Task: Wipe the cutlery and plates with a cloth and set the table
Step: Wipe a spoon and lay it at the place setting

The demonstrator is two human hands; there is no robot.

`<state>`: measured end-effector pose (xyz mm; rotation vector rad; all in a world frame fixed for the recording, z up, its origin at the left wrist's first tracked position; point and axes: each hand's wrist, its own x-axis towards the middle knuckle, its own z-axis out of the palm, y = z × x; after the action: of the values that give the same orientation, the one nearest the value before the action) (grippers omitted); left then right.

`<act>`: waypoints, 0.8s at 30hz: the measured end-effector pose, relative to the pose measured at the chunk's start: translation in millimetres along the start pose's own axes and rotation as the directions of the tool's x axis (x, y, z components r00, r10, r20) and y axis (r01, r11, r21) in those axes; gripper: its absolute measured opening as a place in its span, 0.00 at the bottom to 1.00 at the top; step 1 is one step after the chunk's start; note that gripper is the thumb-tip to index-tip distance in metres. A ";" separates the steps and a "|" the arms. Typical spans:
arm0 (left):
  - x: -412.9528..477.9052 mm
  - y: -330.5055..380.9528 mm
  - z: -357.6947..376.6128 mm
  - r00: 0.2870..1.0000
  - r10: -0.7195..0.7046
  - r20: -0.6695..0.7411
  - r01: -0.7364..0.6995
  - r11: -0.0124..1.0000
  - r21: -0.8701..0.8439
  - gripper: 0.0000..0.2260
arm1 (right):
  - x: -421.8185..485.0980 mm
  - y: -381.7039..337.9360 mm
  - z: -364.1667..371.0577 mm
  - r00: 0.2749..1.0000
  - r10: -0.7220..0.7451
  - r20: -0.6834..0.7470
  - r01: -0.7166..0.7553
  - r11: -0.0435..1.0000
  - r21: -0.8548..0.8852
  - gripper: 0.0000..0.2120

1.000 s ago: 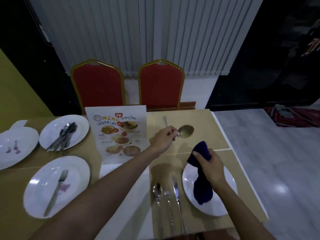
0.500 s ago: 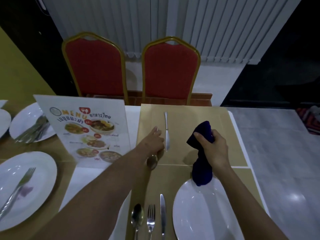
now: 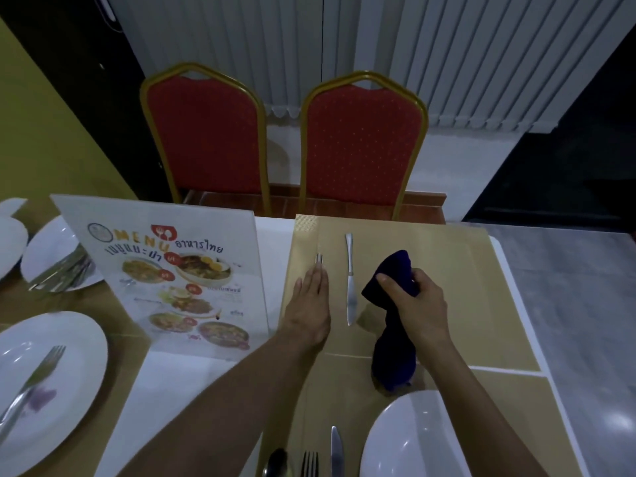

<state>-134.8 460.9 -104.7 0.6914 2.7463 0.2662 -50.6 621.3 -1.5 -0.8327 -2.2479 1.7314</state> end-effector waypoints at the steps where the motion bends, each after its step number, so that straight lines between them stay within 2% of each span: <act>1: 8.9 -1.0 -2.9 1.000 -0.020 -0.003 0.020 1.000 -0.007 0.40 | 2.7 0.6 -0.3 1.000 0.002 0.002 -0.002 1.000 0.006 0.08; 5: 41.9 -8.3 -19.9 0.991 -0.130 0.017 0.130 0.990 -0.056 0.44 | 13.1 4.2 0.7 1.000 -0.006 0.014 0.006 0.999 0.035 0.08; 10: 56.1 -16.7 -22.2 0.990 -0.142 0.020 0.143 0.986 -0.090 0.41 | 19.0 8.3 5.1 0.999 -0.022 0.029 0.021 0.999 0.046 0.08; 16: 56.6 -13.2 -23.8 0.989 -0.147 0.022 0.148 0.982 -0.116 0.43 | 17.1 5.2 6.5 0.999 -0.031 0.037 0.029 0.998 0.063 0.07; 20: 36.9 0.7 -34.3 0.988 -0.127 -0.086 0.116 0.986 -0.119 0.41 | 3.6 -8.7 1.3 1.000 -0.027 0.006 0.026 0.996 0.085 0.06; 24: -8.7 19.5 -56.5 0.987 -0.014 -0.162 -0.004 0.994 -0.109 0.36 | -14.9 -25.0 -4.6 1.000 -0.023 -0.002 0.023 0.999 0.047 0.06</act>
<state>-137.6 467.5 -44.8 0.6608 2.8596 0.4886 -44.1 613.0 26.1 -0.7954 -2.1974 1.7661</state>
